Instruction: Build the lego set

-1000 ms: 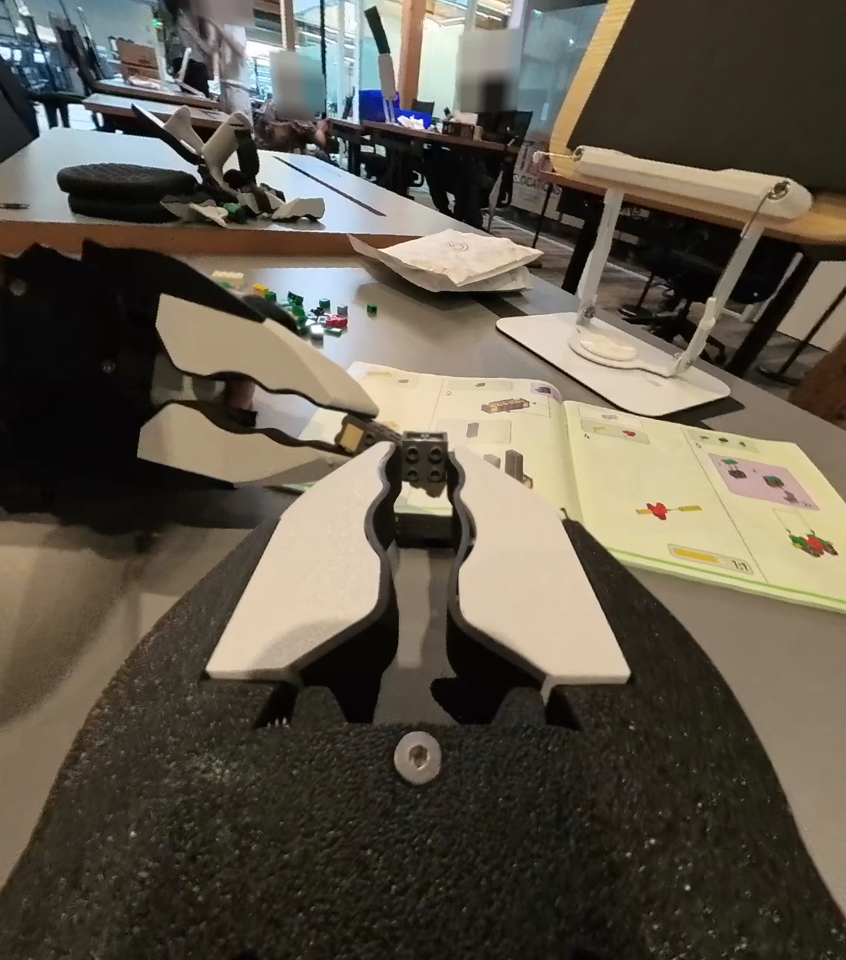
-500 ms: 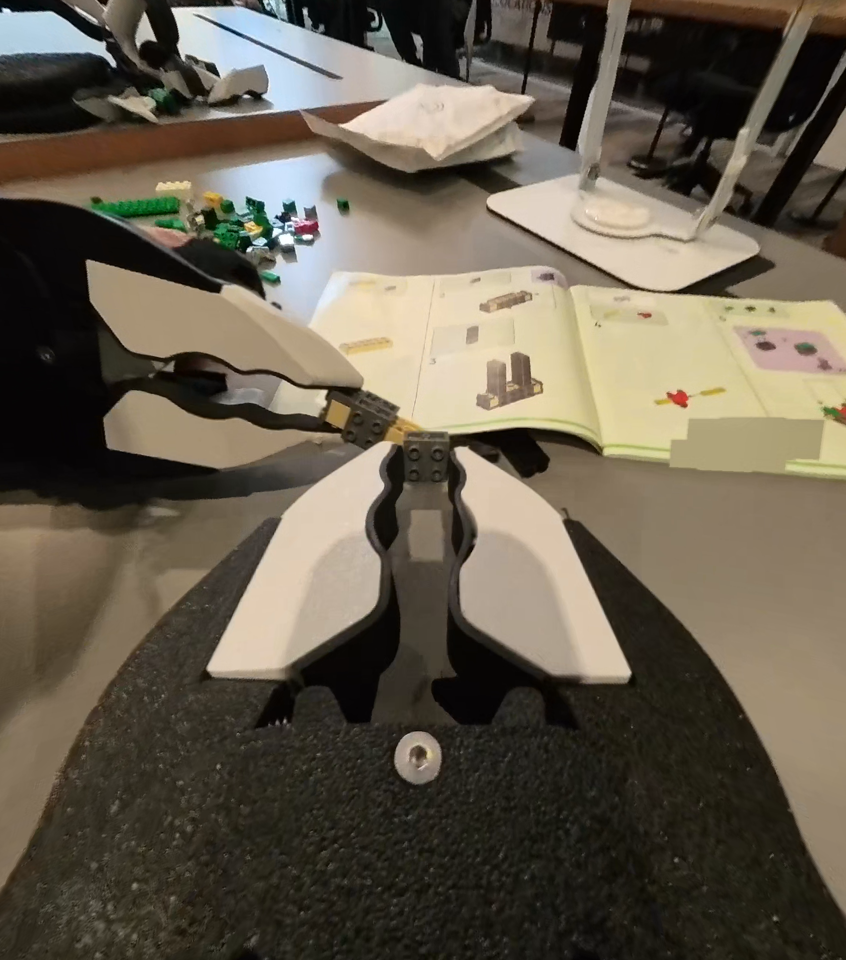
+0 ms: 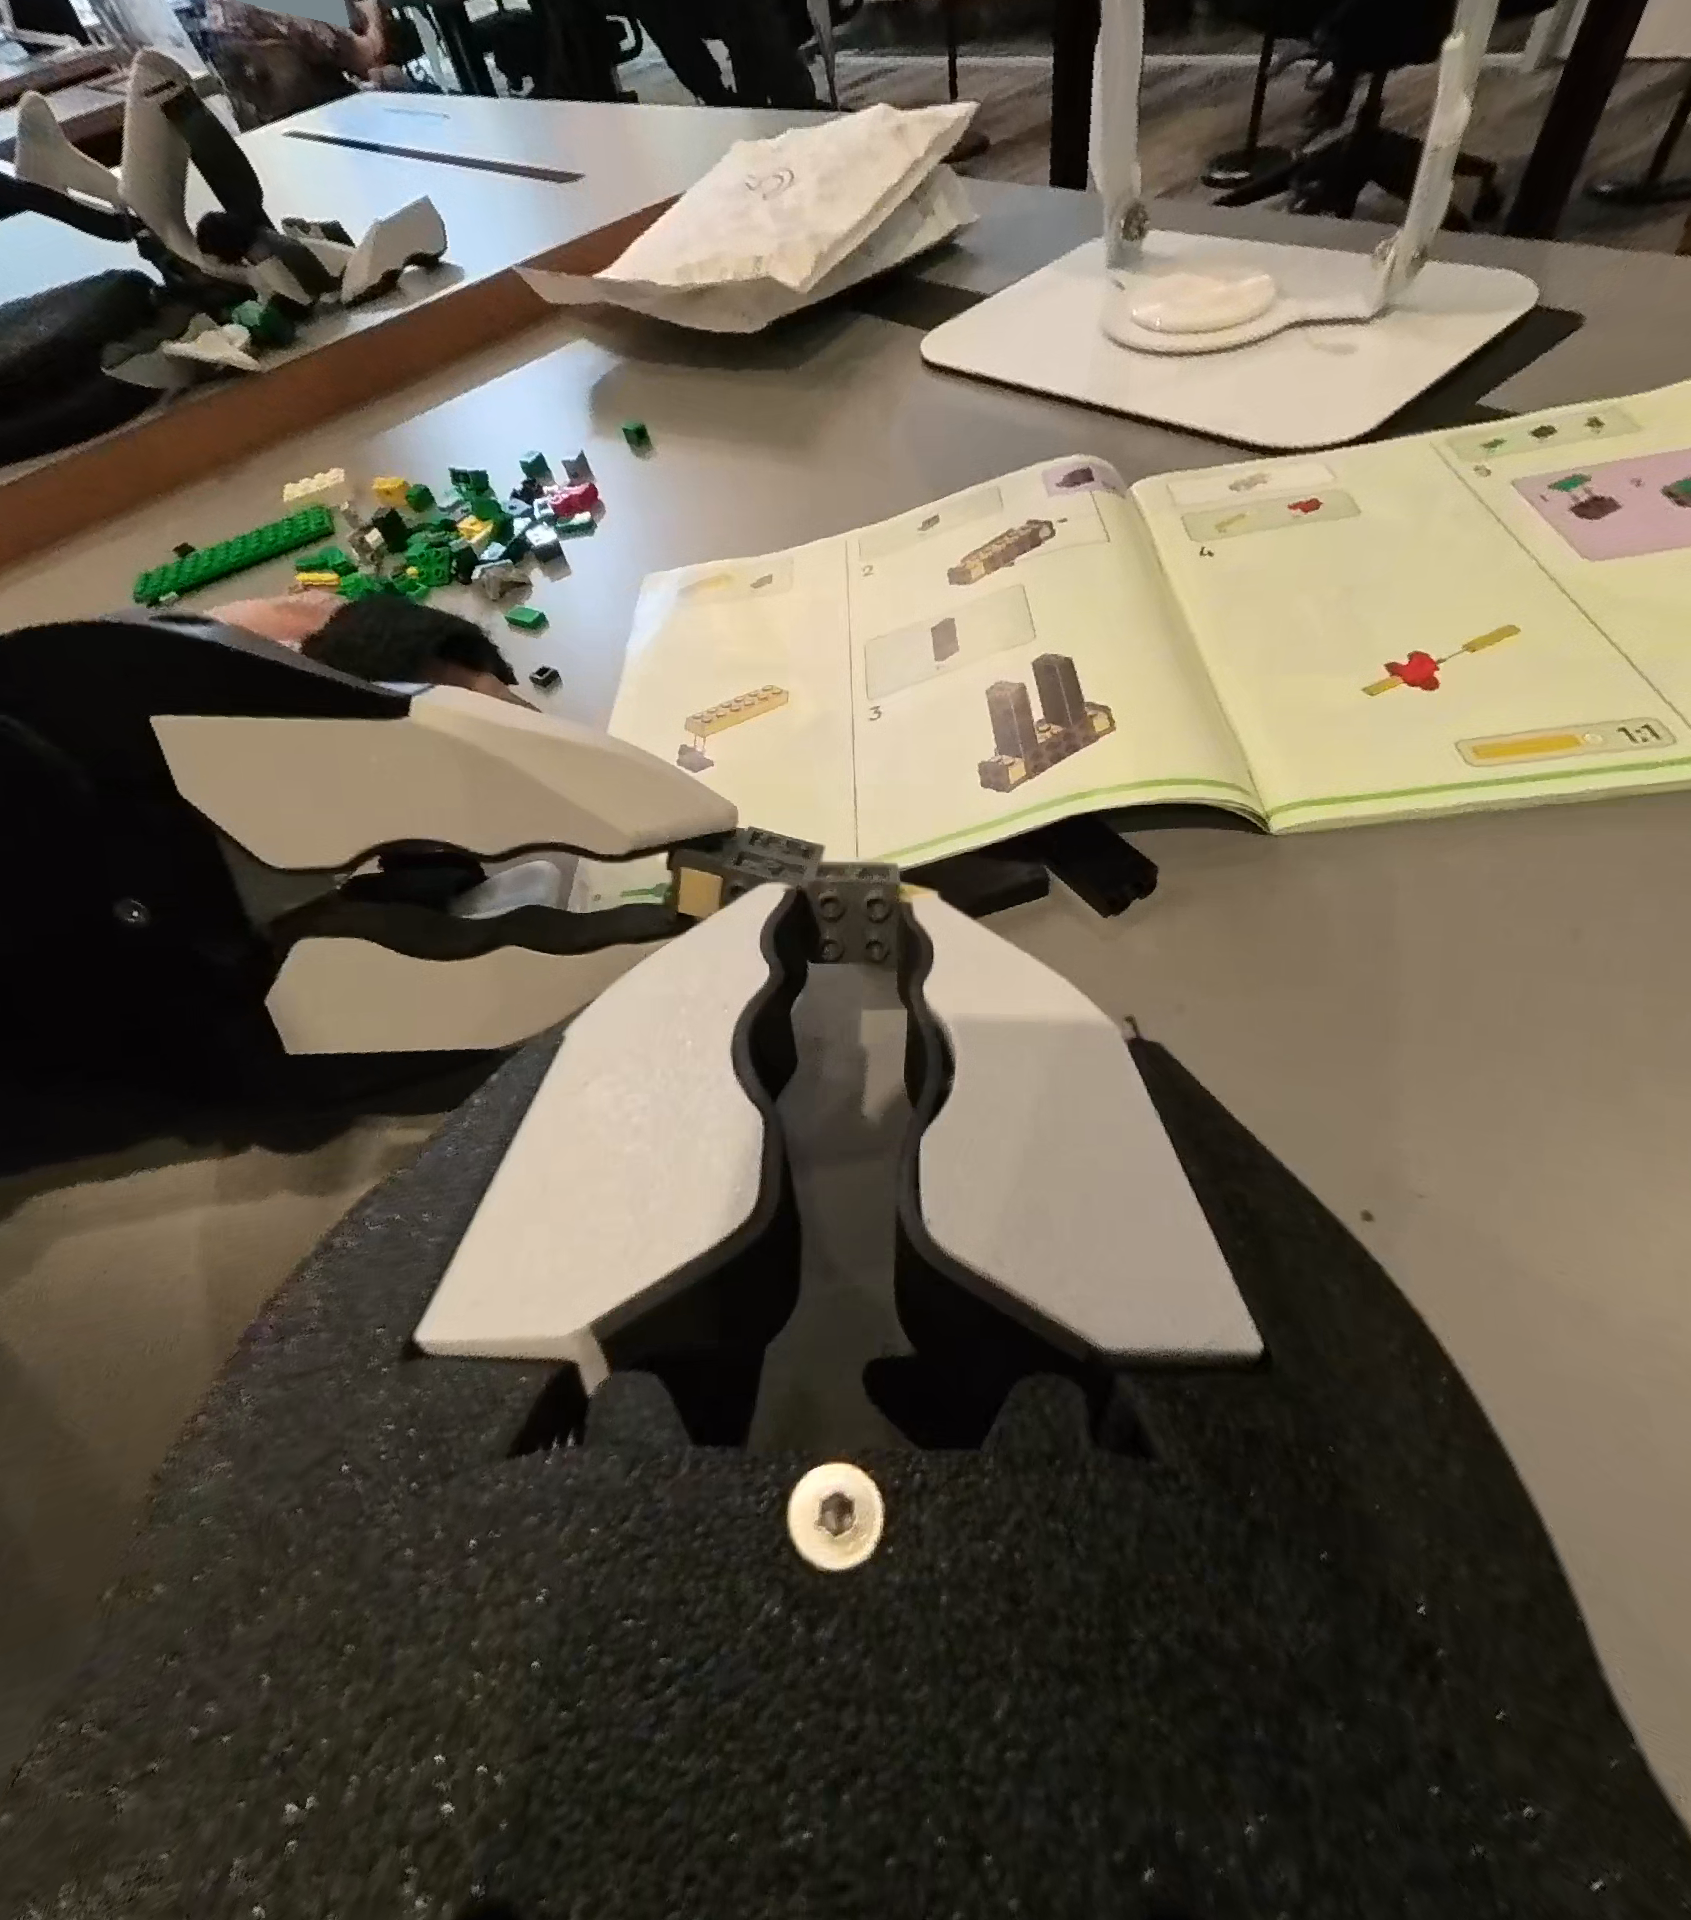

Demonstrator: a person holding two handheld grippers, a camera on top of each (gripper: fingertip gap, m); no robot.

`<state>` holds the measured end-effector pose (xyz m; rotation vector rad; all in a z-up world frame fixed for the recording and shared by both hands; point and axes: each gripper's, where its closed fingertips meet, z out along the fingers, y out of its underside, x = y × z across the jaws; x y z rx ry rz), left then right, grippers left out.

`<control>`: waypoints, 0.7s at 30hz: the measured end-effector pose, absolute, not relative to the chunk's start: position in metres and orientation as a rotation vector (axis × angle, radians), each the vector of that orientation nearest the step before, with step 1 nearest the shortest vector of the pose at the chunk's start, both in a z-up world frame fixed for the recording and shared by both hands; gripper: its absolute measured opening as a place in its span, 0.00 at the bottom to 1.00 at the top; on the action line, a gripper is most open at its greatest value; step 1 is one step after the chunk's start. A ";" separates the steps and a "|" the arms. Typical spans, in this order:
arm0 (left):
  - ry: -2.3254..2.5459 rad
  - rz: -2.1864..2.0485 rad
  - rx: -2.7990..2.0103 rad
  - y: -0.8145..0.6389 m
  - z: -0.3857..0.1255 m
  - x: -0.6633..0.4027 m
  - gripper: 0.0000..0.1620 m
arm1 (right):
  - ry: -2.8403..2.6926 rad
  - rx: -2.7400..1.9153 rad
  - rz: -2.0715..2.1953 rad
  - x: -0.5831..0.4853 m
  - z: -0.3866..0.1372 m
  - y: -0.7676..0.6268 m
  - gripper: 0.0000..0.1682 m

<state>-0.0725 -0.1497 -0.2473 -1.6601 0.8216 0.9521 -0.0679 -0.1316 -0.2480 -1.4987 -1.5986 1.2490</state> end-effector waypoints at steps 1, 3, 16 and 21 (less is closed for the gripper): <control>0.820 0.954 -1.658 -0.150 -0.247 -0.073 0.10 | -1.590 -1.512 1.245 -0.068 -0.248 -0.132 0.09; 0.816 0.953 -1.653 -0.150 -0.246 -0.072 0.10 | -1.566 -1.538 1.223 -0.068 -0.247 -0.130 0.09; 0.814 0.961 -1.634 -0.149 -0.243 -0.071 0.10 | -1.539 -1.591 1.201 -0.066 -0.246 -0.129 0.09; 0.812 0.958 -1.638 -0.149 -0.244 -0.071 0.10 | -1.554 -1.593 1.200 -0.066 -0.248 -0.131 0.09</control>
